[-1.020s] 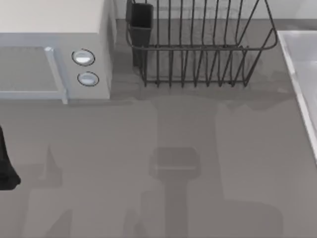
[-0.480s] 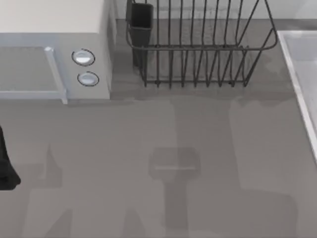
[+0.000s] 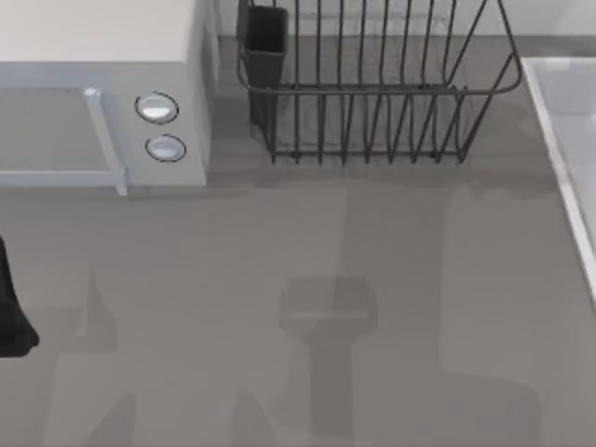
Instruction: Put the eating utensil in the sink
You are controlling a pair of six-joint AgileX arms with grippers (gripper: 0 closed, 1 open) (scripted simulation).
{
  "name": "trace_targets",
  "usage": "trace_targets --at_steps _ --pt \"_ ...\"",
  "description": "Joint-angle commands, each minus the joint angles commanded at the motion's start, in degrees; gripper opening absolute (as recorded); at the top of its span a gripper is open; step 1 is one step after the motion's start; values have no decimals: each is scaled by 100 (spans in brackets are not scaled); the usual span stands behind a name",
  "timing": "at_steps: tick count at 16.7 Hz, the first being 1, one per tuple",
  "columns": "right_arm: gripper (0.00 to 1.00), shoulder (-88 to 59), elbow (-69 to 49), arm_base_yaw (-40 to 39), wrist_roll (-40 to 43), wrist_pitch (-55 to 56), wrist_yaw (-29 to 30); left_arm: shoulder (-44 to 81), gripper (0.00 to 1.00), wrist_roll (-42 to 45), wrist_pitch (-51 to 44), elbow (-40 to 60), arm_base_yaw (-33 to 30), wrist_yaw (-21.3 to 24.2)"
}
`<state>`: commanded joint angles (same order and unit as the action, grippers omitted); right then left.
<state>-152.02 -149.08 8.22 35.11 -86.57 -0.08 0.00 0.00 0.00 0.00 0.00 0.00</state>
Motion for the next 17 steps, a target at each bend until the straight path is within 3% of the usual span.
trace_targets --at_steps 4,9,17 --pt "0 275 854 17 8 632 -5 0 100 0 0 0 0 0" --pt "0 304 922 19 10 697 -6 0 100 0 0 0 0 0" --pt "60 304 922 19 10 697 -6 0 100 0 0 0 0 0"
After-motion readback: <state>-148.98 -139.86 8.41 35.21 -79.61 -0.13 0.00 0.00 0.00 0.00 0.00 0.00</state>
